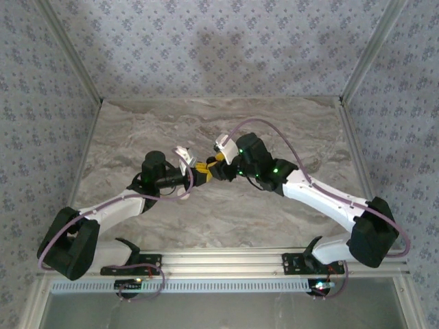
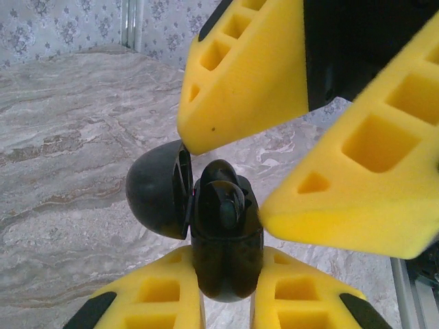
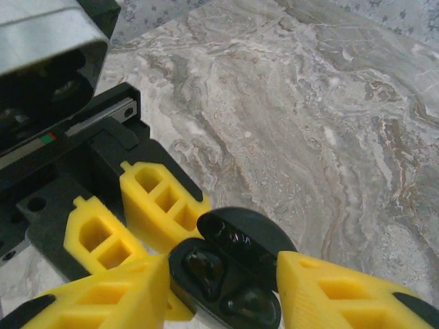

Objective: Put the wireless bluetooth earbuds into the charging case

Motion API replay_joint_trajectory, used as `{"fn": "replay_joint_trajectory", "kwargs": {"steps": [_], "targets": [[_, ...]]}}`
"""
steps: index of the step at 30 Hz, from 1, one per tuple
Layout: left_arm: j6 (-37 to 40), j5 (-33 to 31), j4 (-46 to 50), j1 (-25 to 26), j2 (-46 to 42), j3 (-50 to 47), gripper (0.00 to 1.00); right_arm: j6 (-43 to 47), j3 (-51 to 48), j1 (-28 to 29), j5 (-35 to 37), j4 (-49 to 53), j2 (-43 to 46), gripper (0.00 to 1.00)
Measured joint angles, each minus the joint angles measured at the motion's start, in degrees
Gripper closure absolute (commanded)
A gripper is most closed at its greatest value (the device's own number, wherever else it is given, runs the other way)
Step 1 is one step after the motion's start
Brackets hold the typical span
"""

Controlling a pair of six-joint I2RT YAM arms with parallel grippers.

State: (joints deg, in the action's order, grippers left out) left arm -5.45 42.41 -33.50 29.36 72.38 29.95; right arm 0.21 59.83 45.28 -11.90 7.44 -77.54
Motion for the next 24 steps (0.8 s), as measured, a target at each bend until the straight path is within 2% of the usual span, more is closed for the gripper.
{"fn": "replay_joint_trajectory", "kwargs": {"steps": [7, 13, 17, 24], "targets": [[0.57, 0.28, 0.00, 0.02, -1.05, 0.00, 0.90, -3.91, 0.00, -5.33, -8.39, 0.50, 3.45, 0.40], [1.53, 1.77, 0.26, 0.04, -1.46, 0.00, 0.90, -7.76, 0.00, -10.51, -16.74, 0.42, 4.00, 0.36], [2.08, 3.13, 0.63, 0.63, -1.57, 0.44, 0.90, -9.90, 0.59, -12.87, -21.66, 0.20, 2.23, 0.36], [2.84, 4.70, 0.76, 1.33, -1.57, 1.90, 0.90, -11.45, 3.30, -13.44, -29.05, 0.28, -4.13, 0.37]]}}
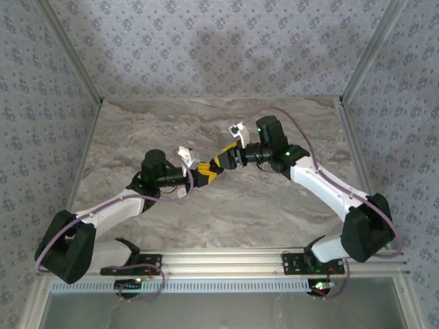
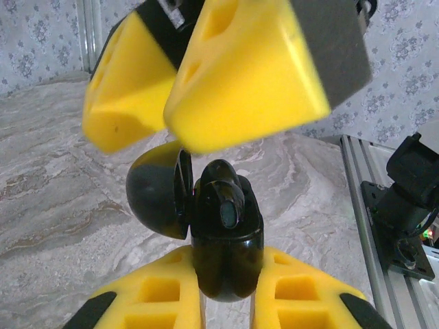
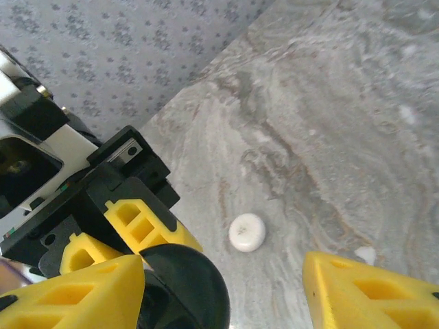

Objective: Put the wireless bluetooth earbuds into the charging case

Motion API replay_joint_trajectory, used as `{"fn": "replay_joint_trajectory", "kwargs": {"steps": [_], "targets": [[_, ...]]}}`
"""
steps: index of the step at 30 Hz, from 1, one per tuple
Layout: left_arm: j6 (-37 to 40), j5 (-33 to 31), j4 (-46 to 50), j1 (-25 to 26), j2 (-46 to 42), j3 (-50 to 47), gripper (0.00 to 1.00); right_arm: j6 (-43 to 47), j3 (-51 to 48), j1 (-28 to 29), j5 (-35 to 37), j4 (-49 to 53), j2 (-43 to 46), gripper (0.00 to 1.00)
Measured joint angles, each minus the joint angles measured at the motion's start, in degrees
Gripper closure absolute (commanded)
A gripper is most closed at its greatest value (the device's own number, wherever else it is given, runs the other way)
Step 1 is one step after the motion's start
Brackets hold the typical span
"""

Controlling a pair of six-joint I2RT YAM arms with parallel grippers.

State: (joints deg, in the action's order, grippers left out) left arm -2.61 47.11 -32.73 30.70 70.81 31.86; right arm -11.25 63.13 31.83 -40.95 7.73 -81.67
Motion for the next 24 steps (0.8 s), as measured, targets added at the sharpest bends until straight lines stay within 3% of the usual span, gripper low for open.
{"fn": "replay_joint_trajectory", "kwargs": {"steps": [9, 15, 20, 24], "targets": [[0.46, -0.26, 1.27, 0.07, 0.00, 0.31, 0.91, -1.66, 0.17, -0.04, -8.55, -1.49, -1.01, 0.46], [0.59, -0.85, 1.25, 0.07, 0.00, 0.37, 0.91, -3.61, -3.02, -1.49, -11.26, -3.41, 4.46, 0.52], [0.55, -1.38, 1.55, 0.07, 0.22, 0.48, 0.91, -4.28, -4.63, -2.84, -11.30, -3.30, 8.22, 0.53], [-0.04, -2.60, 4.33, 0.20, 1.31, 2.97, 0.91, -5.53, -5.57, -5.31, -5.88, -1.25, 9.92, 0.51]]}}
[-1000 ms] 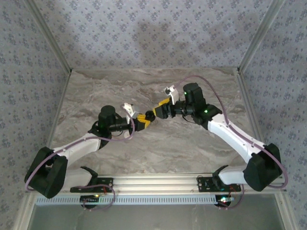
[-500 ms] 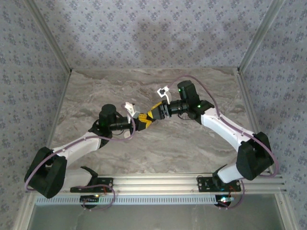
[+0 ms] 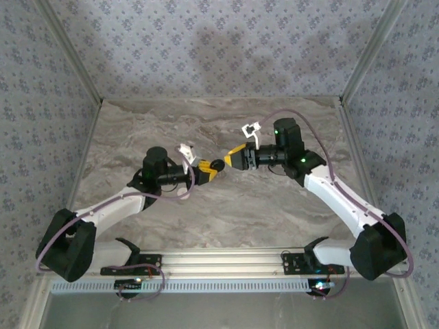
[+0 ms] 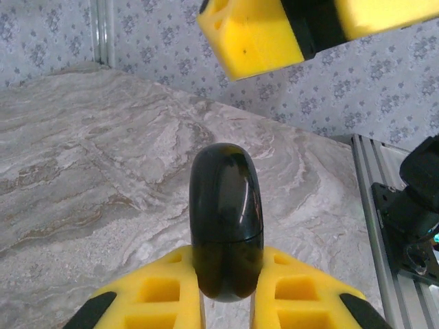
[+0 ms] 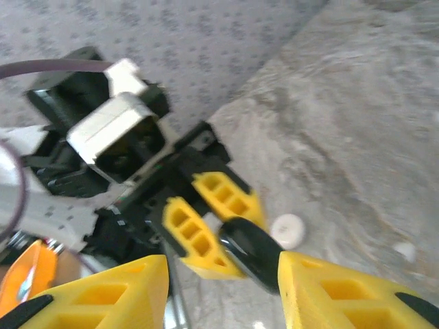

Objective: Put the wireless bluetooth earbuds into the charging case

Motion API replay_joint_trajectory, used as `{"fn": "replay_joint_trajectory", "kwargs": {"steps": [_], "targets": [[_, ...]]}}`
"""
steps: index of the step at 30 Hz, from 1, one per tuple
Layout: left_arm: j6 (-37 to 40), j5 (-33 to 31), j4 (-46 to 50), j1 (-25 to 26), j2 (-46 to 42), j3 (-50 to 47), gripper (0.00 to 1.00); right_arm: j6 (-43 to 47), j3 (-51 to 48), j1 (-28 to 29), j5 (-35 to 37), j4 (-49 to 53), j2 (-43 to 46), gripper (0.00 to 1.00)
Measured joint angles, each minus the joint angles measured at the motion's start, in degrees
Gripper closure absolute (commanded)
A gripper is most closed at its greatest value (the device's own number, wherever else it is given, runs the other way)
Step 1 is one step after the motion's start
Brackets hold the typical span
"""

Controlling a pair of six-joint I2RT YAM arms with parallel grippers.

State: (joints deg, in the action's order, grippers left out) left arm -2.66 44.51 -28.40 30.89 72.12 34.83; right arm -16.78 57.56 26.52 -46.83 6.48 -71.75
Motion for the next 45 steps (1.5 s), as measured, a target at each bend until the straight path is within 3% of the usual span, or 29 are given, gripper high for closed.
{"fn": "replay_joint_trajectory", "kwargs": {"steps": [7, 18, 31, 45], "targets": [[-2.34, -3.96, 14.01, 2.62, 6.67, 11.74, 0.93, -4.94, -4.48, -4.90, 12.81, 4.74, 4.17, 0.50], [-16.55, -8.33, 37.42, 4.83, 23.61, 30.14, 0.93, -12.87, -12.04, -8.83, 28.96, 12.57, 13.86, 0.50], [-19.91, -7.87, 57.46, 5.68, 38.84, 45.90, 0.91, -14.91, -16.31, -8.83, 32.81, 14.60, 18.08, 0.50], [-19.28, -8.74, 67.47, 5.99, 44.39, 49.53, 0.84, -14.95, -16.83, -8.83, 33.09, 14.95, 19.54, 0.51]]}}
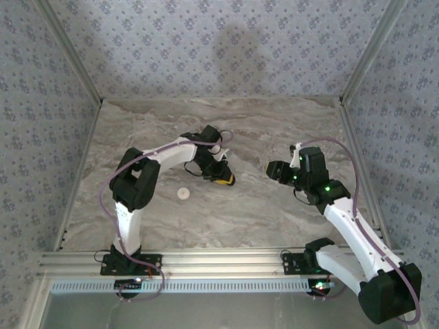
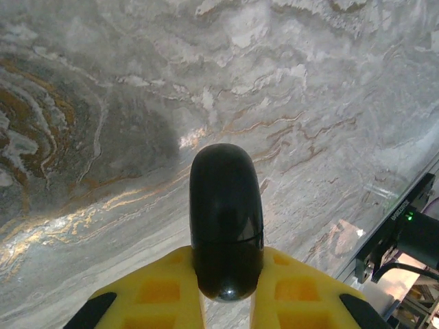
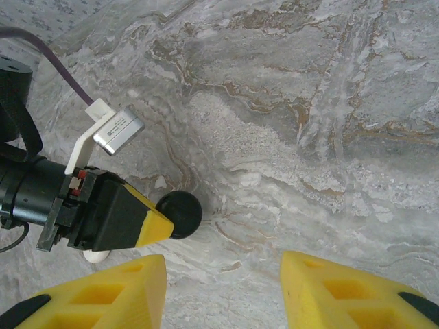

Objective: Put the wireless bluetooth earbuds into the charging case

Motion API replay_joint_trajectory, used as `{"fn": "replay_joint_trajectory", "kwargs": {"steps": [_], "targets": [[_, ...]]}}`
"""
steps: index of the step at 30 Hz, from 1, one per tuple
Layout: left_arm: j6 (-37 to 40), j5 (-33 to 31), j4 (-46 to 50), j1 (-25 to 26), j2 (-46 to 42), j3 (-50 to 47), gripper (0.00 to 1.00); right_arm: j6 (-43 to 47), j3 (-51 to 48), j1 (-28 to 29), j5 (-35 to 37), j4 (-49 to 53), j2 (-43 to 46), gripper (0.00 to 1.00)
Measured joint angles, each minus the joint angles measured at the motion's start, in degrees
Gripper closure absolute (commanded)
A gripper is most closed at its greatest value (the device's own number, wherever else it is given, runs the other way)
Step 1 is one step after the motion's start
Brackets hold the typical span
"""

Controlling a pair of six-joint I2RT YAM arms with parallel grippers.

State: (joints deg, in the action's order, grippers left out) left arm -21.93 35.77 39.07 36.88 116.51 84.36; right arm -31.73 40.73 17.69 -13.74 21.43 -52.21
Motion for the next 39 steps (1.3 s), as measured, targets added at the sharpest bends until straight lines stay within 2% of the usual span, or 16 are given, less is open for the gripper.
{"fn": "replay_joint_trajectory", "kwargs": {"steps": [15, 20, 25, 26, 27, 28, 31, 33, 34, 35, 39], "targets": [[2.89, -3.69, 6.08, -1.53, 1.05, 1.38, 0.60, 0.20, 0.00, 0.00, 0.07, 1.33, 3.08, 0.50], [3.85, -4.98, 7.32, -3.32, 1.03, 1.38, 0.57, 0.79, 0.00, -0.07, 0.11, 1.81, 3.08, 0.49], [5.01, -8.98, 8.57, -5.51, -1.16, 1.31, 0.51, 2.86, 0.00, -0.26, 1.68, 2.32, 3.04, 0.36], [5.31, -10.38, 8.55, -6.12, -2.89, 0.98, 0.49, 3.76, -0.04, -0.37, 2.49, 2.21, 2.97, 0.33], [5.49, -12.00, 8.11, -6.86, -5.27, 0.20, 0.48, 4.63, -0.17, -0.55, 3.48, 2.01, 2.89, 0.08], [5.64, -13.40, 7.41, -7.63, -7.82, -0.90, 0.46, 5.68, -0.44, -0.74, 4.61, 1.49, 2.67, 0.00], [6.40, -18.38, 4.28, -11.50, -18.91, -6.10, 0.32, 9.75, -2.08, -1.73, 8.85, -1.11, 1.09, 0.00], [6.88, -22.34, 0.98, -14.97, -26.99, -10.38, 0.16, 12.46, -3.67, -3.04, 11.98, -3.52, -0.63, 0.00], [7.15, -24.55, -1.16, -16.65, -30.32, -12.61, 0.03, 13.73, -4.55, -3.93, 13.18, -4.96, -1.40, 0.00], [7.37, -26.99, -3.43, -18.62, -33.90, -15.39, 0.00, 14.99, -5.60, -5.09, 14.36, -6.78, -2.19, 0.00], [7.37, -35.50, -14.14, -25.16, -45.51, -29.00, 0.00, 19.56, -9.49, -10.86, 16.98, -14.53, -4.57, 0.00]]}}
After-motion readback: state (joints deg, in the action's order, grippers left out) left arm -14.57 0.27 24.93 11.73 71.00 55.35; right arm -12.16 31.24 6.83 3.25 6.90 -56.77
